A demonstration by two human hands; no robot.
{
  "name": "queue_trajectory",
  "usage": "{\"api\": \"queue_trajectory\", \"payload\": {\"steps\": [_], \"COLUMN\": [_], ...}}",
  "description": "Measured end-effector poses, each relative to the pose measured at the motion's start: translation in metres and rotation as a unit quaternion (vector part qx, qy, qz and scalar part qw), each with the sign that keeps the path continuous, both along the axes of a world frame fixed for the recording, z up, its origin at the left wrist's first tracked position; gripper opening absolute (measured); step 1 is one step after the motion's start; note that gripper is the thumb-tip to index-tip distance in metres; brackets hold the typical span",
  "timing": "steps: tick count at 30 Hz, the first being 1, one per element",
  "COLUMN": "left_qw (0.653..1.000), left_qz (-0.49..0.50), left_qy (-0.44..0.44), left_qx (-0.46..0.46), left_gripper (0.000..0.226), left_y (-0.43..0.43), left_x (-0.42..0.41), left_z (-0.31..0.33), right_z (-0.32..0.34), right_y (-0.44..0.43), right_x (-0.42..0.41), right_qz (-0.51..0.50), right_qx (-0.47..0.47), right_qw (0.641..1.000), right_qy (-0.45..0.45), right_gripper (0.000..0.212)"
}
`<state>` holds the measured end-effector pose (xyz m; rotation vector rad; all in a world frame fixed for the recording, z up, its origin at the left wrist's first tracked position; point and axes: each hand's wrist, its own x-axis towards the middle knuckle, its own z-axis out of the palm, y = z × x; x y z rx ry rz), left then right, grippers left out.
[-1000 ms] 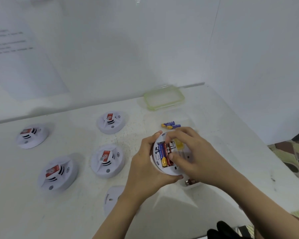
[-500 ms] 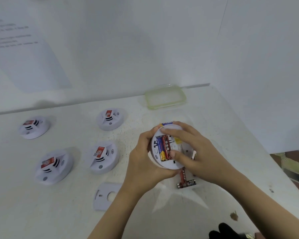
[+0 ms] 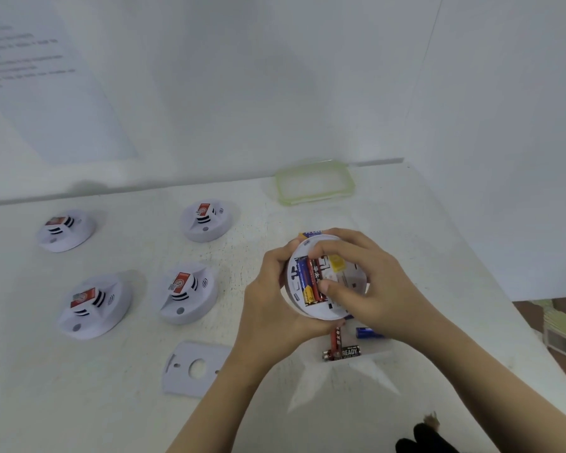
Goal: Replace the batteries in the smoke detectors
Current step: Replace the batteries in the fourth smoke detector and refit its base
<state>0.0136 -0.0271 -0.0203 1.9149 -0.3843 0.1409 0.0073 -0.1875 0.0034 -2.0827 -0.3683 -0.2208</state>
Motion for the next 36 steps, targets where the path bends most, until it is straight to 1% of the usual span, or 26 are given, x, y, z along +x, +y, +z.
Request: {"api": "queue_trajectory", "payload": {"steps": [7,11,16,19,21,27,30,36], "left_qw": [1.0,1.0,0.999,0.999,0.999,0.999,0.999,0.999], "left_qz": [0.013,0.019,0.033,0.04,0.042,0.05,0.048,0.043], "left_qy": [-0.011,-0.006,-0.011,-0.006,-0.006,-0.002,-0.006,-0.005], "left_qx": [0.011,-0.007,-0.032,-0.033,-0.027,-0.02,-0.016,-0.019], "left_gripper": [0.084,0.085,0.085,0.086,0.084,0.084,0.084,0.085], "left_y": [-0.004,-0.006,-0.007,-0.009,-0.01,-0.014,-0.014,-0.014], "left_x": [-0.004,-0.006,-0.002,0.0,0.001,0.003,0.004,0.007], "left_z": [0.0,-0.001,0.007,0.009,0.008,0.009,0.01,0.009], "right_z": [-0.003,-0.001,-0.005,-0.008,-0.007,-0.001,0.004,0.01], "right_y": [-0.004,-0.006,-0.009,-0.011,-0.011,-0.011,-0.008,-0.009], "right_x": [0.005,0.005,0.004,0.005,0.006,0.009,0.01,0.012], "right_qz": [0.019,0.036,0.041,0.025,0.024,0.024,0.047,0.08], "right_qx": [-0.002,0.005,-0.003,-0.003,-0.01,-0.011,-0.004,0.027], "right_qw": [1.0,0.999,0.999,0.997,0.996,0.995,0.994,0.995], "right_qy": [0.014,0.01,-0.034,-0.077,-0.089,-0.094,-0.093,-0.053], "right_gripper": [0.035,0.035,0.05,0.043,0.04,0.035,0.035,0.035]}}
